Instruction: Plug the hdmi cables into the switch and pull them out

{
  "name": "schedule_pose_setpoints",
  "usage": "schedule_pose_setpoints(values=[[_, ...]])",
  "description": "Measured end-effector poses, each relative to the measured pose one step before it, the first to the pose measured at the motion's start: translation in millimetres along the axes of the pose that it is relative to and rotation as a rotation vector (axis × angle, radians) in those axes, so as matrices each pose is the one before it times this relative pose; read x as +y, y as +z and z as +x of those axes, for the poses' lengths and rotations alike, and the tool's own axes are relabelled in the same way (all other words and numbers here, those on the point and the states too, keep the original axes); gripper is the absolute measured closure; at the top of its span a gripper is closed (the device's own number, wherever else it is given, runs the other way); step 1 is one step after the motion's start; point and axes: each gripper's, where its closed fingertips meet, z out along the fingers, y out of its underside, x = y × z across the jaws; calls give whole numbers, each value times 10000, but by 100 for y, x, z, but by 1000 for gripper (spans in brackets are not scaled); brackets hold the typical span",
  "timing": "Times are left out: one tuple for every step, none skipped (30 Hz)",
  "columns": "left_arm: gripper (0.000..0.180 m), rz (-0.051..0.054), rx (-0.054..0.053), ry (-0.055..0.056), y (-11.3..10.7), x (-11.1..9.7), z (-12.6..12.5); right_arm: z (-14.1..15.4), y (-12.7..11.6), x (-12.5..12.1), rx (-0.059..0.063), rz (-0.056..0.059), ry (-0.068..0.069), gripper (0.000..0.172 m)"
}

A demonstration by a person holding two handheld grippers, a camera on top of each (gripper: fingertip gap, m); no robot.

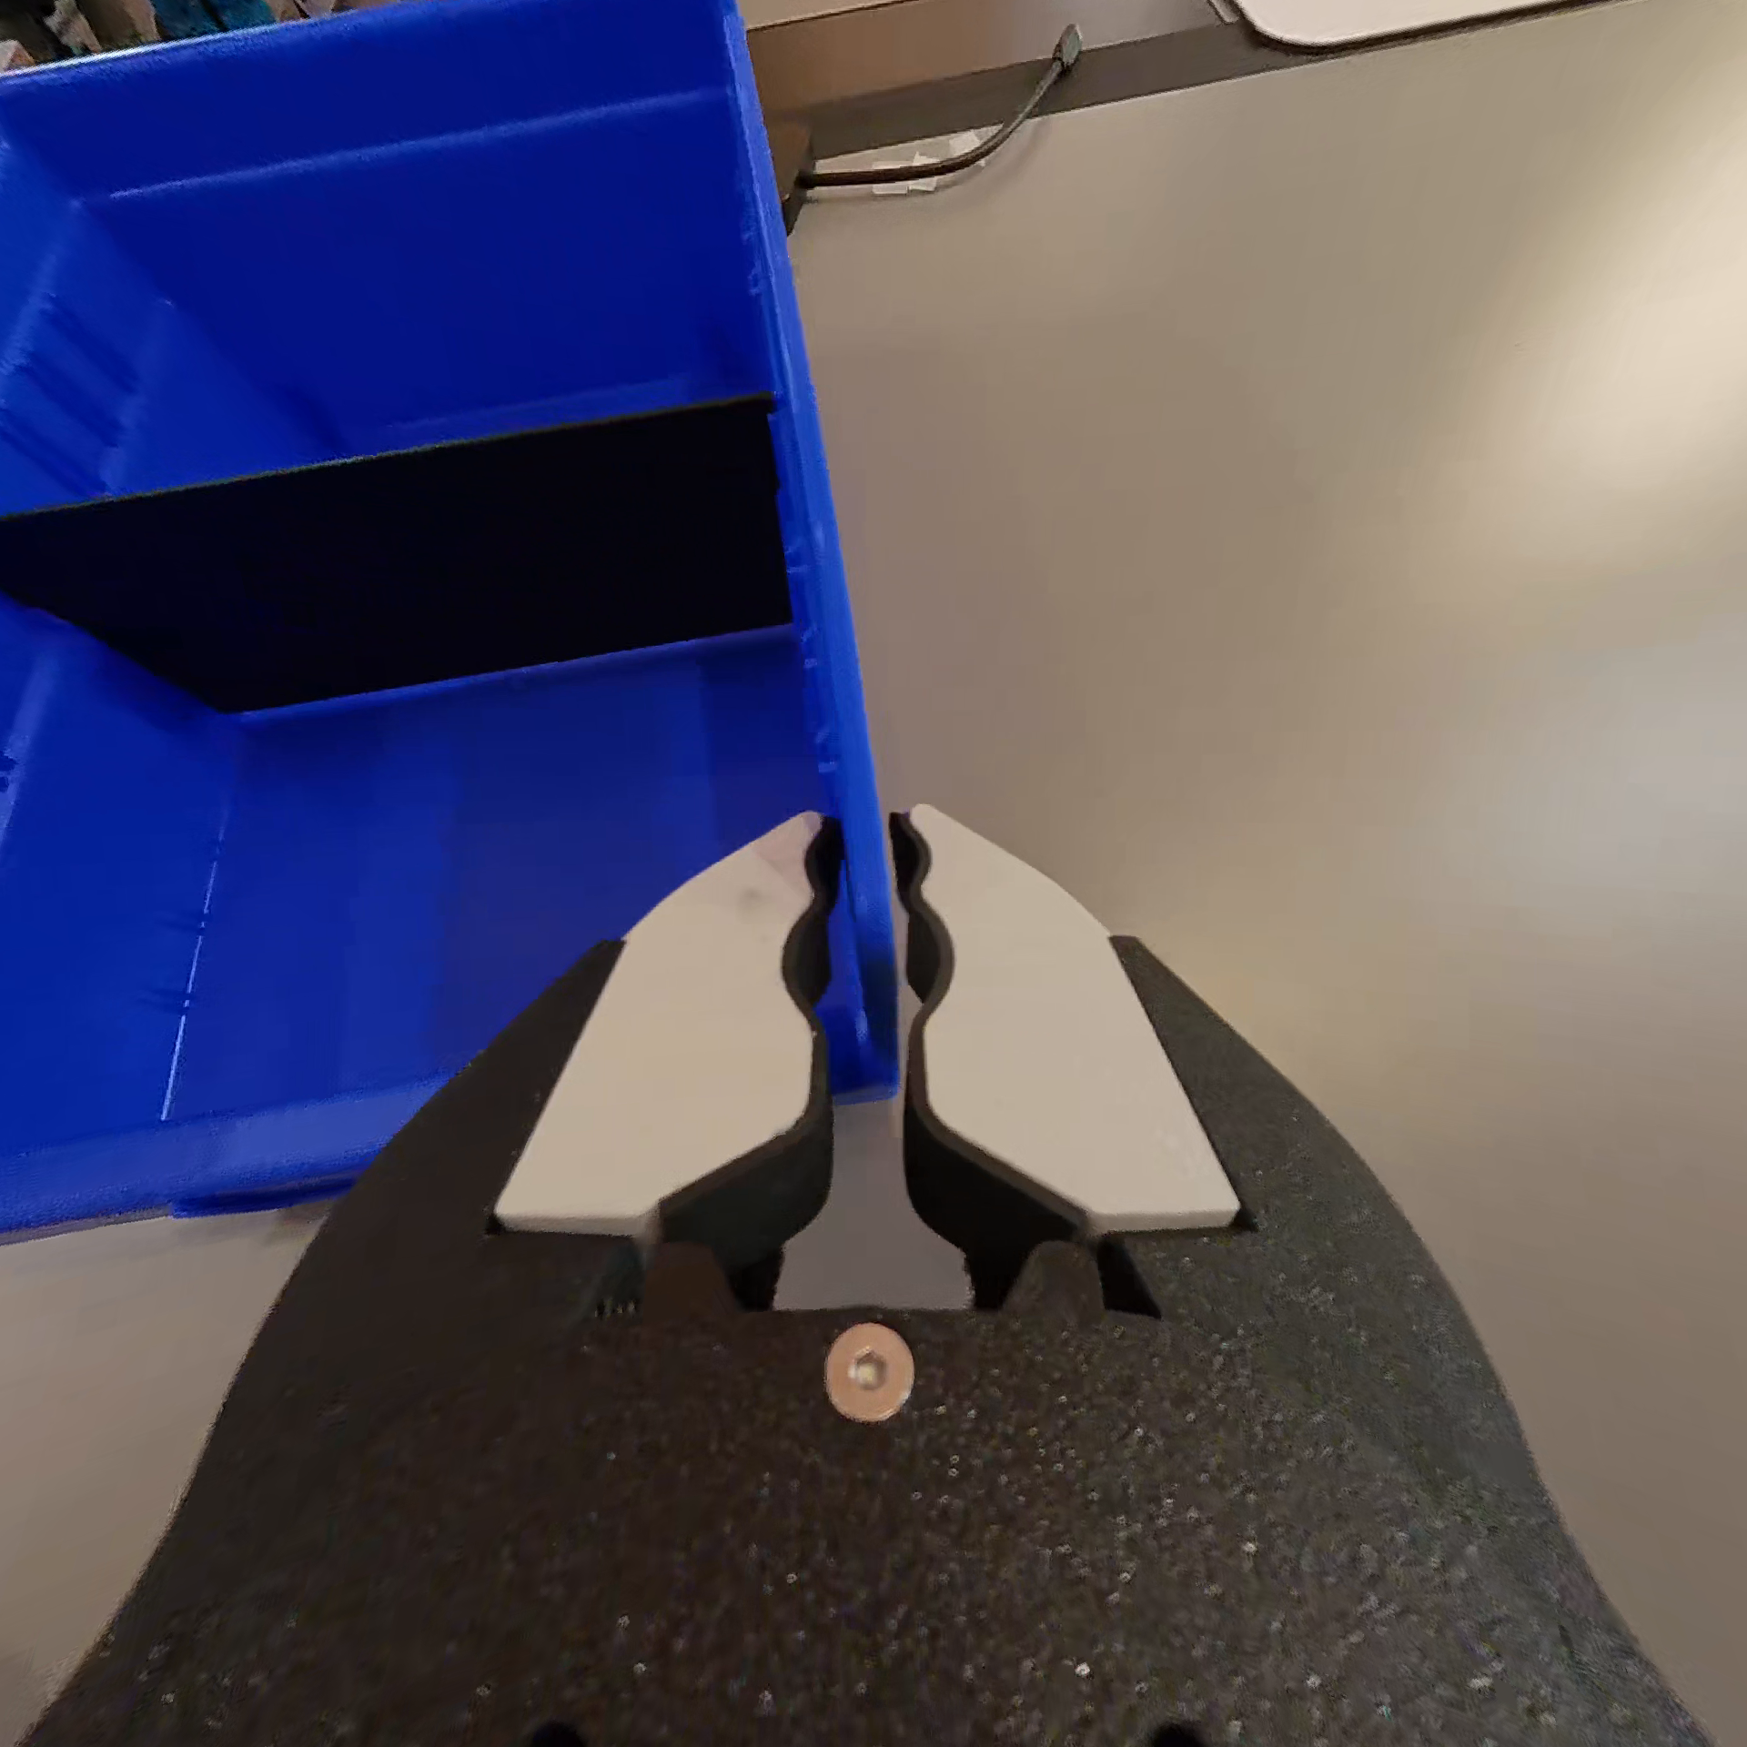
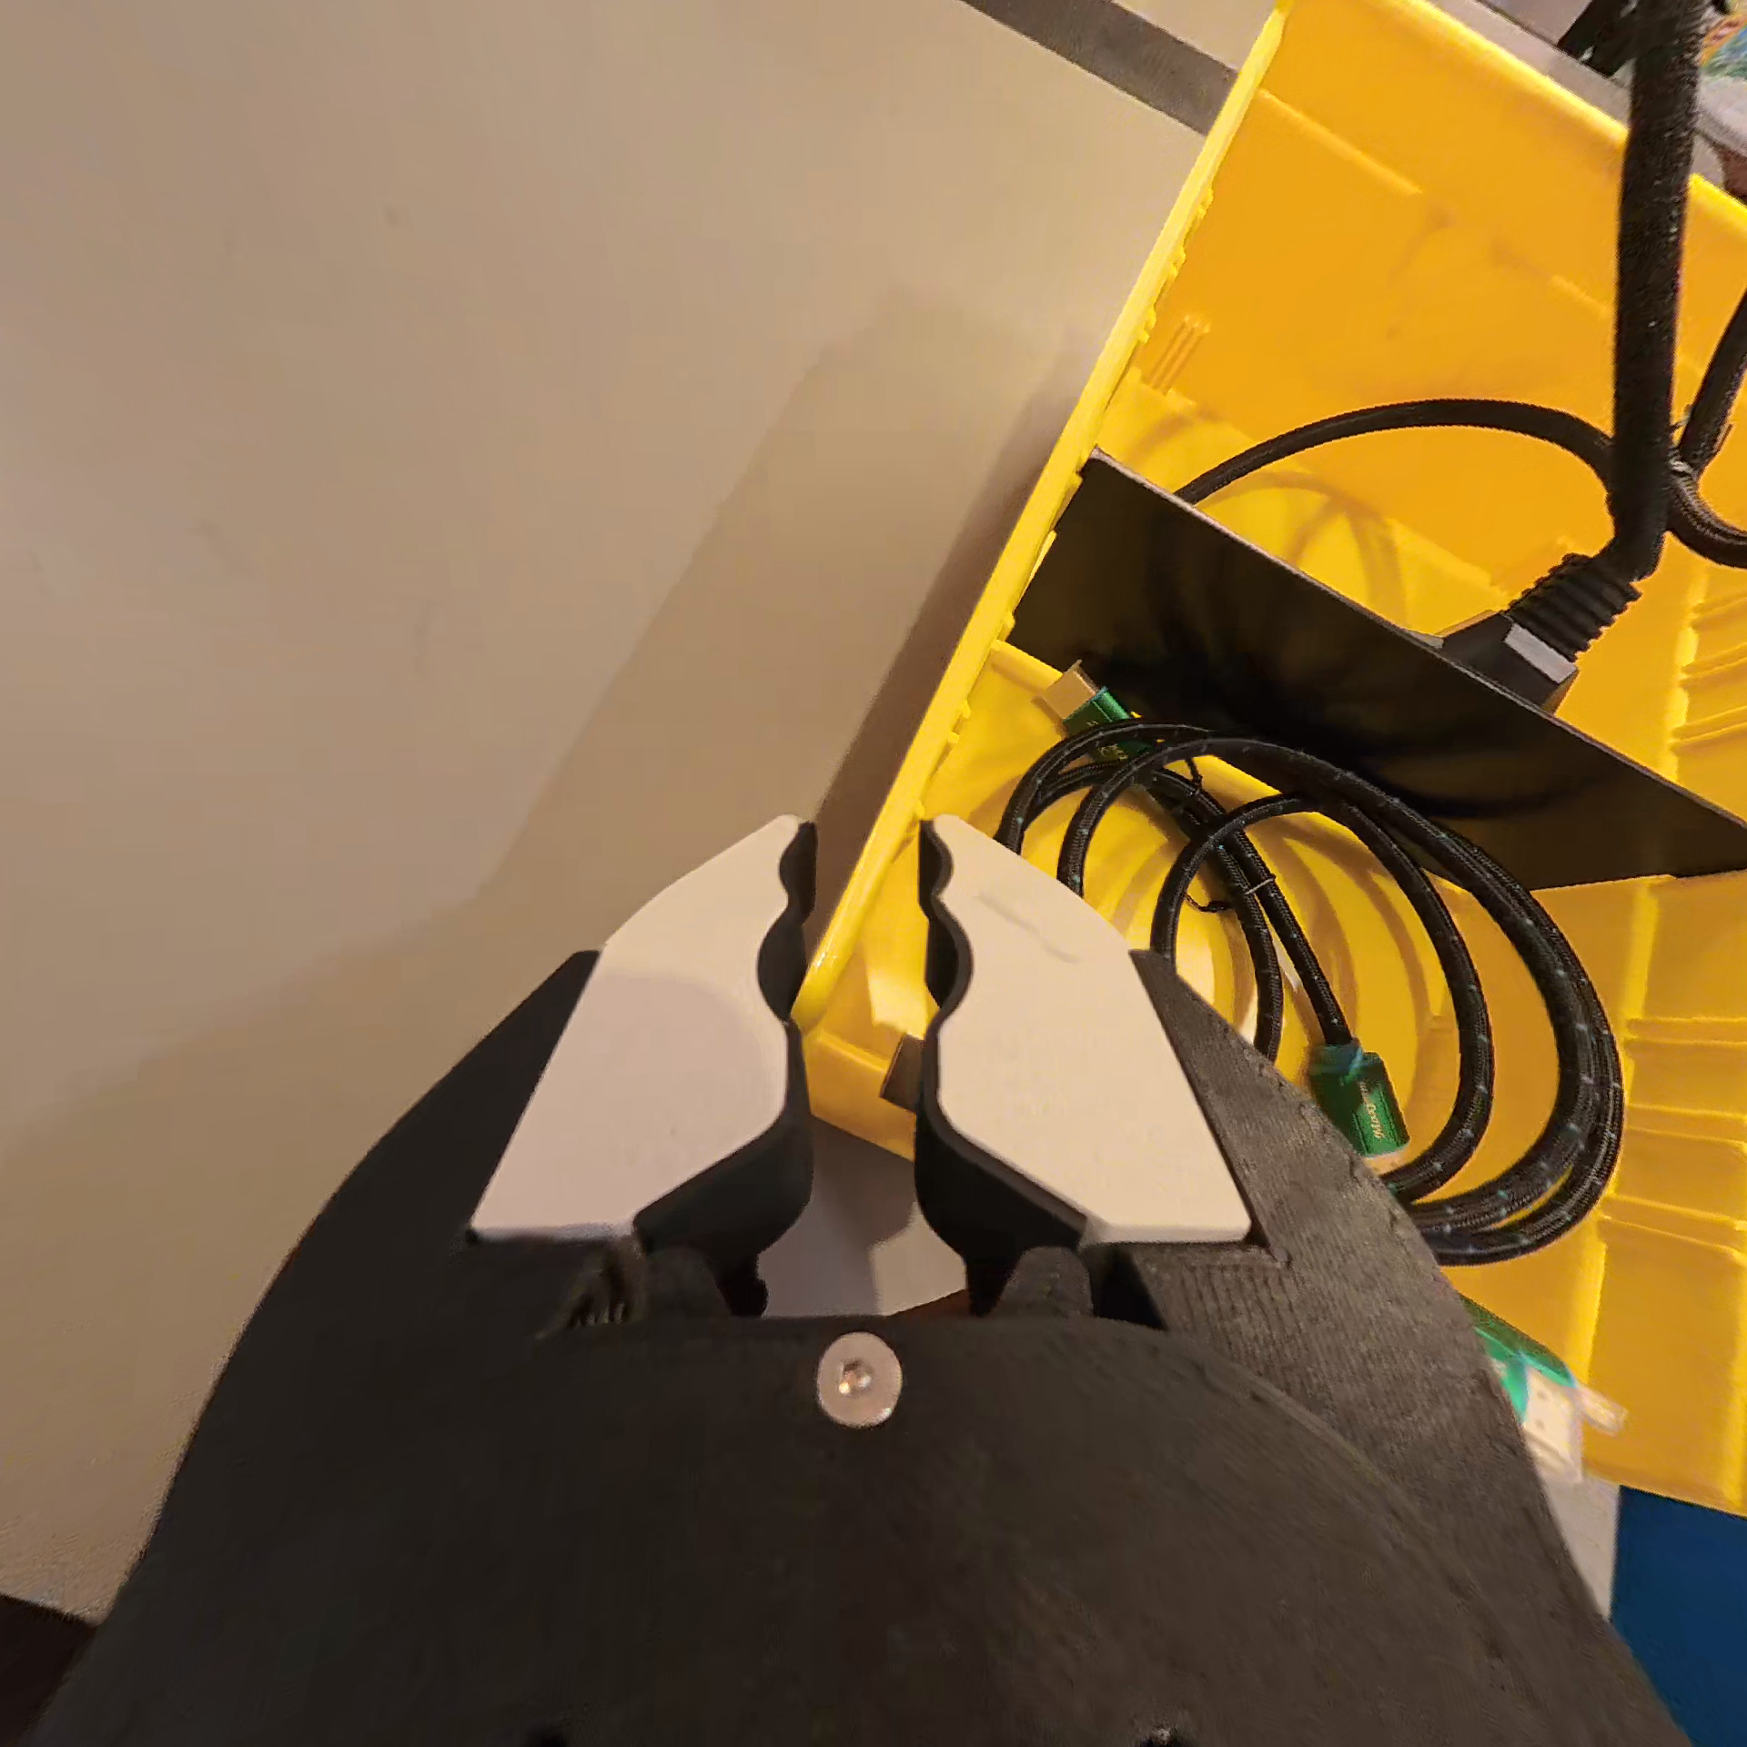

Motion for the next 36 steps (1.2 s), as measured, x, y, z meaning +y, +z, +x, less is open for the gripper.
schedule_pose_setpoints(values=[[172, 43, 98, 15, 3, -72, -25, 24, 44, -77, 104, 70, 53, 152], [171, 21, 125, 28, -4, -7, 46, 22, 23, -16, 86, 46, -57, 153], [171, 1, 75, 86, -39, 41, 6, 36, -16, -8, 73, 47, -161, 155], [172, -16, 36, 150, -117, 65, -10, 35, -18, 6, 47, 27, -184, 155], [173, -37, 33, 203, -157, 92, -6, 25, -25, 25, -9, 5, -95, 156], [173, -36, 92, 243, -199, 114, 95, 25, -21, 31, -59, 11, -5, 156], [173, -8, 200, 241, -241, 98, 233, 47, -22, 31, -90, 21, -11, 157], [173, 15, 279, 214, -252, 99, 364, 61, -29, 34, -107, 24, -68, 158], [173, 11, 317, 232, -264, 126, 462, 71, -28, 48, -116, 19, -103, 159], [173, 9, 343, 250, -245, 131, 548, 78, -28, 25, -129, 25, -95, 160], [173, 16, 384, 237, -254, 97, 600, 60, -9, -9, -146, 38, -70, 162], [173, 38, 441, 211, -244, 36, 689, 29, 26, -69, -161, 53, -62, 163], [173, 65, 455, 204, -222, -22, 710, -63, 63, -122, -195, 64, -100, 164], [173, 66, 477, 198, -170, -36, 760, -192, 134, -186, -260, 80, -177, 164], [174, 66, 507, 170, -97, -47, 784, -302, 179, -256, -298, 86, -202, 164], [174, 61, 543, 150, -47, -52, 838, -294, 232, -311, -276, 77, -165, 164], [174, 76, 528, 181, -8, -99, 831, -281, 279, -361, -244, 60, -142, 164], [175, 53, 515, 204, 57, -111, 853, -283, 337, -392, -234, 58, -163, 164], [175, 26, 534, 222, 112, -87, 910, -288, 379, -410, -241, 63, -192, 164], [176, 27, 555, 232, 180, -106, 962, -254, 409, -435, -244, 72, -198, 164], [176, 30, 553, 234, 209, -121, 988, -202, 418, -444, -241, 73, -195, 164], [176, 26, 575, 206, 260, -124, 1004, -167, 430, -449, -239, 71, -219, 164], [176, 26, 612, 172, 298, -134, 1032, -161, 442, -438, -249, 62, -242, 164], [176, 7, 657, 185, 377, -113, 1090, -168, 451, -439, -279, 64, -232, 164], [175, 1, 677, 188, 441, -140, 1109, -202, 452, -451, -316, 81, -244, 164], [174, 16, 649, 190, 482, -217, 1042, -224, 464, -470, -332, 90, -261, 164], [175, -13, 563, 166, 528, -233, 856, -225, 473, -468, -346, 86, -250, 164], [174, -9, 515, 85, 553, -256, 715, -208, 492, -467, -355, 78, -199, 163], [174, -8, 491, 72, 593, -273, 637, -185, 497, -496, -352, 85, -173, 163], [174, -29, 454, 131, 651, -250, 579, -181, 520, -508, -351, 86, -217, 163], [174, -51, 364, 180, 650, -243, 435, -162, 561, -525, -347, 94, -263, 163], [174, -18, 285, 130, 592, -325, 229, -139, 602, -547, -350, 105, -252, 163], [173, -32, 260, 84, 571, -308, 136, -69, 635, -583, -340, 120, -204, 163], [173, -29, 227, 115, 585, -327, 84, -8, 686, -608, -319, 130, -179, 164], [173, -39, 178, 121, 616, -343, 28, 44, 716, -606, -292, 123, -172, 164], [173, -30, 143, 37, 592, -377, -28, 139, 739, -608, -251, 121, -131, 164]])
